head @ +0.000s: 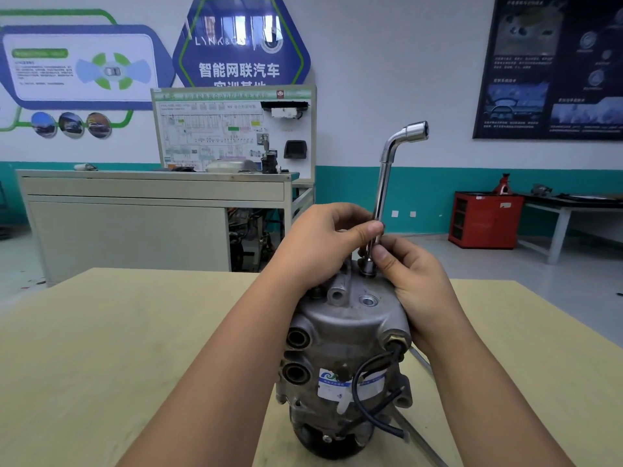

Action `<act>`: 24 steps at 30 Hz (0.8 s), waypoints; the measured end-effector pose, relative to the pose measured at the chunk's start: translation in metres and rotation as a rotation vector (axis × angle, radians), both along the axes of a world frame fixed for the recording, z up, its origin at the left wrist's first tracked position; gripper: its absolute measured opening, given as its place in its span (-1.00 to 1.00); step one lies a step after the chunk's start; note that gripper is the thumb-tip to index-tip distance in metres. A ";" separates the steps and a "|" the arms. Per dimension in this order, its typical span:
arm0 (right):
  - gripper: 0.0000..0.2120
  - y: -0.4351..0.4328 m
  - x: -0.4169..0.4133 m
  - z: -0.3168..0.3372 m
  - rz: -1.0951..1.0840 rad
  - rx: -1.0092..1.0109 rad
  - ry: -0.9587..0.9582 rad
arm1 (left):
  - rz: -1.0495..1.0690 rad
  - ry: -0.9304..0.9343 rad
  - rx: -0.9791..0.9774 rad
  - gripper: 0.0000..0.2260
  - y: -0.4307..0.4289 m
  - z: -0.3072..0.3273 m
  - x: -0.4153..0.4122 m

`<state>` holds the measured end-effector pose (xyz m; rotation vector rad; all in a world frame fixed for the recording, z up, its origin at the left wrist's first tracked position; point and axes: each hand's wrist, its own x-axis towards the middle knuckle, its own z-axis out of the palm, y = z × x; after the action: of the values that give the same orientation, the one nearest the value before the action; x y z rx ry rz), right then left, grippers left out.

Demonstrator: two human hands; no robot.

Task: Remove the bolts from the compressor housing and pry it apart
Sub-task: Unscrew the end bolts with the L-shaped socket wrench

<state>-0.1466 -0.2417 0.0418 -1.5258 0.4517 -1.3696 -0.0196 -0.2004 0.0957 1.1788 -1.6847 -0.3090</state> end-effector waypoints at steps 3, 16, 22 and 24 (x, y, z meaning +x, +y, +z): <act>-0.76 0.002 0.001 0.002 0.010 0.017 -0.008 | -0.069 0.015 0.021 -0.83 0.003 0.000 0.001; -0.84 0.001 -0.002 0.001 0.026 -0.010 0.028 | 0.022 0.034 -0.014 -0.90 -0.001 -0.001 0.001; -0.86 -0.004 -0.005 0.000 -0.007 -0.069 0.042 | 0.040 0.056 -0.031 -0.84 -0.002 -0.002 0.001; -0.90 -0.003 -0.004 0.000 -0.015 -0.077 0.039 | 0.040 0.062 -0.034 -0.85 -0.002 -0.002 0.001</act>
<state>-0.1504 -0.2450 0.0414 -1.6173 0.4397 -1.3851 -0.0182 -0.2025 0.0935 1.1649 -1.6050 -0.2879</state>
